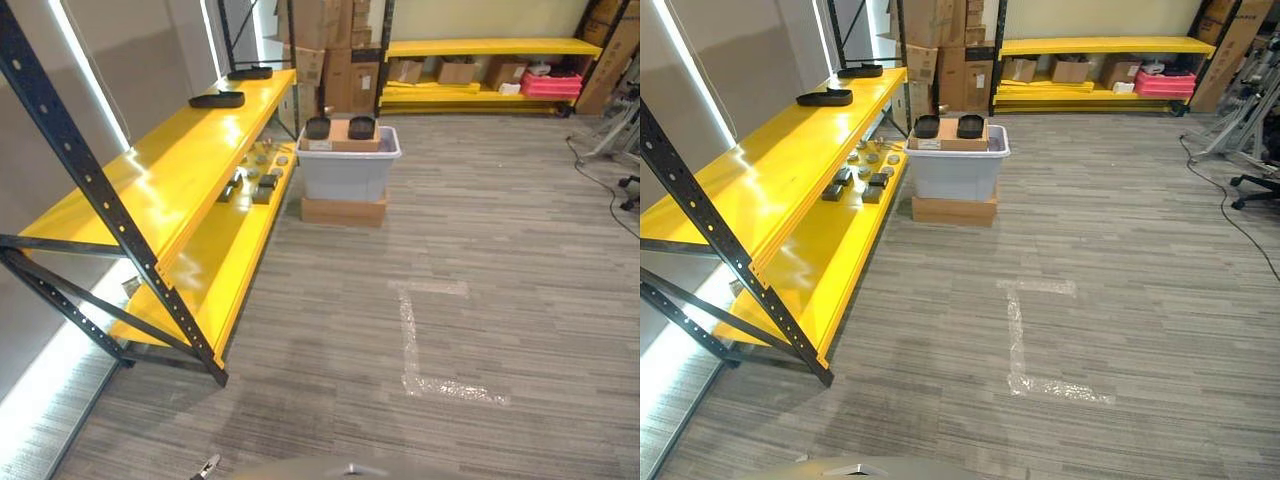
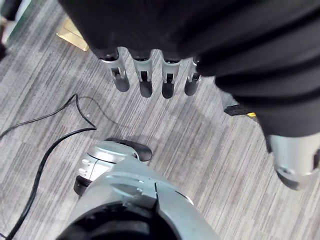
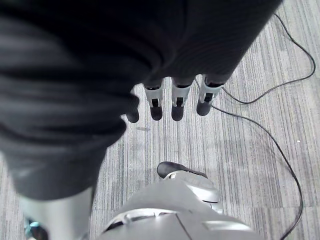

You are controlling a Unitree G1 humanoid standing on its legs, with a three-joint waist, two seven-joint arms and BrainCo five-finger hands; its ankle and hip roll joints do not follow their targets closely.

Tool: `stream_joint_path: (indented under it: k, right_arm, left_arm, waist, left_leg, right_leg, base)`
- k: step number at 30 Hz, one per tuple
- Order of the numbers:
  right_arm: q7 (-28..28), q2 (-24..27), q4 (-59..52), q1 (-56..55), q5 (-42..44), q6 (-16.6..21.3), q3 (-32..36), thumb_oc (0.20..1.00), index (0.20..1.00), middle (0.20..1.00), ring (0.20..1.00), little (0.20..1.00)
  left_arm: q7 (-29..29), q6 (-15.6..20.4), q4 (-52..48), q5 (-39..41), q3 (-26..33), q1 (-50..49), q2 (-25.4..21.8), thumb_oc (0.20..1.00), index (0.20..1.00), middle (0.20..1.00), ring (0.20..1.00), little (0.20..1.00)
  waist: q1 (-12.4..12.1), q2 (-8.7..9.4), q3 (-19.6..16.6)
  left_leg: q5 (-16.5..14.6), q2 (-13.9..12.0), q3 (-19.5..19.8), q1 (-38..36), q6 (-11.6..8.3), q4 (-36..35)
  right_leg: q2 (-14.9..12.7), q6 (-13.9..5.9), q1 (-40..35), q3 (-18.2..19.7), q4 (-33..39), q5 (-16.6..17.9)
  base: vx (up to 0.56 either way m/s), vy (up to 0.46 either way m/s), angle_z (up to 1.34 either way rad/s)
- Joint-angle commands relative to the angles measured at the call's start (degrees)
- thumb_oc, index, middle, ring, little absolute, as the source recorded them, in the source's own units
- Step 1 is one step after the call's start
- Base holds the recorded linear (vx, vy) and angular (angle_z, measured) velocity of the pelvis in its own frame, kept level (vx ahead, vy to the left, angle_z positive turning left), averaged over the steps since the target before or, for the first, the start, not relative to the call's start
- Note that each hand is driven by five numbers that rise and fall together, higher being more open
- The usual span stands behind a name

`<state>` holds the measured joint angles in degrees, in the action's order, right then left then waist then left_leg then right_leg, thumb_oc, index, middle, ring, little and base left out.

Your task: Move parts from the plastic box to the shelf.

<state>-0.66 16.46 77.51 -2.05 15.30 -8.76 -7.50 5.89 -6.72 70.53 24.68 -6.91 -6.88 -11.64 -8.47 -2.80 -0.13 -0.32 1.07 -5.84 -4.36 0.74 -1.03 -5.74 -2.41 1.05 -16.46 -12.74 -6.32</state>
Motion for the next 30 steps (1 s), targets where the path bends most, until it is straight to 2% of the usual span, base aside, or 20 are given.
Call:
stream_joint_path:
  k: [1, 4, 8, 11, 17, 20, 21, 23, 24, 25, 26, 27, 28, 30]
  right_arm:
    - [0.08, -1.15, 5.57, 1.04, -0.42, 0.47, 0.94, 1.0, 1.0, 1.0, 1.0, 1.0]
    - [0.39, -0.55, 4.68, 2.0, 3.96, 4.38, 2.07, 1.0, 1.0, 1.0, 1.0, 1.0]
    - [-0.02, 0.46, 2.4, 3.48, 8.3, 6.72, 3.21, 1.0, 1.0, 1.0, 1.0, 1.0]
    - [-0.13, 1.69, -1.48, 4.47, 10.72, 5.56, 3.41, 1.0, 1.0, 1.0, 1.0, 1.0]
    - [2.23, 1.56, -4.61, 5.46, 16.21, 4.02, 2.61, 1.0, 1.0, 1.0, 1.0, 1.0]
    - [3.22, 1.12, -7.83, 5.16, 19.2, 3.4, 2.56, 1.0, 1.0, 1.0, 1.0, 1.0]
    - [4.55, 0.85, -11.79, 4.69, 19.86, 2.05, 2.09, 1.0, 1.0, 1.0, 1.0, 1.0]
    - [5.19, 0.79, -16.21, 4.03, 19.73, 0.33, 1.15, 1.0, 1.0, 1.0, 1.0, 1.0]
    - [5.49, 0.74, -17.88, 3.69, 19.54, -0.39, 0.88, 1.0, 1.0, 1.0, 1.0, 1.0]
    - [5.53, 0.45, -20.21, 3.2, 18.72, -1.38, 0.22, 1.0, 1.0, 1.0, 1.0, 1.0]
    - [5.43, 0.38, -20.96, 3.01, 18.24, -1.7, 0.06, 1.0, 1.0, 1.0, 1.0, 1.0]
    - [4.81, 0.1, -22.56, 2.72, 17.12, -2.8, -0.42, 1.0, 1.0, 1.0, 1.0, 1.0]
    - [4.18, 0.01, -23.1, 2.48, 16.62, -3.33, -0.64, 1.0, 1.0, 1.0, 1.0, 1.0]
    - [3.67, -0.08, -23.43, 2.24, 16.7, -3.78, -0.8, 1.0, 1.0, 1.0, 1.0, 1.0]
  left_arm:
    - [0.72, 0.67, 1.75, 1.23, 1.42, 2.97, 0.23, 1.0, 1.0, 1.0, 1.0, 1.0]
    - [1.18, 2.43, 0.91, 3.96, 1.96, 3.28, 0.31, 1.0, 1.0, 1.0, 1.0, 1.0]
    - [1.66, 4.67, -0.42, 7.04, 2.31, 3.61, 0.09, 1.0, 1.0, 1.0, 1.0, 1.0]
    - [1.77, 4.31, -3.51, 10.18, 2.96, 4.26, -1.09, 1.0, 1.0, 1.0, 1.0, 1.0]
    - [1.06, 4.92, -3.35, 9.32, 3.05, 5.29, -1.24, 1.0, 1.0, 1.0, 1.0, 1.0]
    - [0.41, 5.15, -3.03, 9.43, 2.11, 5.64, -1.39, 1.0, 1.0, 1.0, 1.0, 1.0]
    - [-0.36, 5.45, -3.43, 9.4, 1.51, 5.64, -1.64, 1.0, 1.0, 1.0, 1.0, 1.0]
    - [-1.39, 6.37, -3.67, 10.28, 1.15, 5.32, -1.57, 1.0, 1.0, 1.0, 1.0, 1.0]
    - [-1.66, 6.51, -3.78, 10.39, 1.41, 5.21, -1.58, 1.0, 1.0, 1.0, 1.0, 1.0]
    - [-2.08, 6.53, -3.75, 10.25, 1.97, 5.31, -1.6, 1.0, 1.0, 1.0, 1.0, 1.0]
    - [-2.32, 6.45, -3.73, 10.12, 2.26, 5.34, -1.63, 1.0, 1.0, 1.0, 1.0, 1.0]
    - [-2.73, 6.38, -3.15, 10.06, 2.84, 5.62, -1.7, 1.0, 1.0, 1.0, 1.0, 1.0]
    - [-2.37, 6.26, -2.52, 9.96, 3.09, 5.88, -1.87, 1.0, 1.0, 1.0, 1.0, 1.0]
    - [-2.48, 6.51, -2.05, 9.5, 3.25, 6.06, -2.03, 1.0, 1.0, 1.0, 1.0, 1.0]
  waist:
    - [-0.99, 3.24, 0.82]
    - [-1.18, 3.3, 0.82]
    - [-1.37, 3.41, 0.92]
    - [-1.42, 3.55, 1.03]
    - [-1.28, 3.92, 1.46]
    - [-0.22, 3.9, 2.57]
    - [0.66, 3.38, 4.45]
    - [1.14, 3.15, 6.6]
    - [1.22, 3.59, 7.11]
    - [1.34, 4.89, 7.88]
    - [1.39, 5.36, 8.1]
    - [1.59, 7.11, 8.48]
    - [1.84, 8.01, 8.64]
    - [2.12, 8.58, 8.74]
  left_leg:
    - [-1.43, 0.56, -1.61, -1.44, -1.49, -2.96]
    - [-1.78, 0.61, -1.38, -1.54, -1.49, -2.21]
    - [-2.11, 0.71, -1.12, -1.56, -1.37, -1.37]
    - [-2.6, 1.21, -0.86, -1.44, -0.86, -0.61]
    - [-3.52, 2.67, 0.35, -0.85, 1.03, 0.9]
    - [-4.62, 4.23, 1.22, -0.44, 3.45, 2.28]
    - [-5.54, 5.07, 1.01, -0.06, 5.43, 3.76]
    - [-6.42, 5.69, 0.31, 0.72, 6.68, 6.05]
    - [-6.94, 6.12, 0.22, 0.95, 6.69, 6.92]
    - [-8.08, 6.93, 0.42, 1.26, 6.2, 8.56]
    - [-8.5, 7.14, 0.53, 1.33, 5.97, 9.07]
    - [-10.22, 7.9, 0.97, 1.16, 5.26, 10.44]
    - [-11.46, 8.13, 1.33, 0.79, 4.94, 11.19]
    - [-12.47, 7.99, 1.54, 0.36, 4.81, 11.71]
  right_leg:
    - [-4.28, -7.66, -7.45, 0.87, 17.31, 10.04]
    - [-4.5, -7.71, -7.63, 1.07, 17.12, 10.04]
    - [-4.73, -7.67, -7.82, 1.4, 16.78, 9.91]
    - [-5.07, -7.69, -7.68, 2.12, 15.87, 9.53]
    - [-5.61, -7.2, -6.05, 3.31, 10.24, 7.29]
    - [-6.5, -7.63, -0.9, 3.63, -0.79, 7.6]
    - [-7.35, -8.92, 5.63, 4.13, -11.96, 10.72]
    - [-8.24, -9.2, 11.46, 3.88, -18.89, 14.2]
    - [-8.48, -9.51, 12.05, 3.56, -17.51, 15.13]
    - [-8.86, -10.23, 11.64, 2.88, -11.28, 16.73]
    - [-9.05, -10.51, 11.27, 2.66, -9.11, 17.17]
    - [-9.66, -11.59, 9.81, 2.57, -1.18, 18.98]
    - [-10.0, -12.05, 9.3, 2.73, 4.24, 20.04]
    - [-10.43, -12.35, 9.46, 2.92, 8.79, 20.95]
  base:
    - [0.0, 0.0, 0.0]
    - [0.02, 0.025, 0.0]
    - [0.03, 0.037, -0.02]
    - [0.05, 0.109, -0.06]
    - [0.05, 0.123, -0.07]
    - [0.05, 0.208, 0.04]
    - [0.0, 0.252, -0.02]
    - [0.03, 0.167, -0.21]
    - [0.16, -0.044, -0.32]
    - [0.19, -0.115, -0.23]
    - [0.33, -0.221, 0.05]
    - [0.37, -0.237, 0.19]
    - [0.38, -0.25, 0.08]
    - [0.33, -0.191, -0.19]
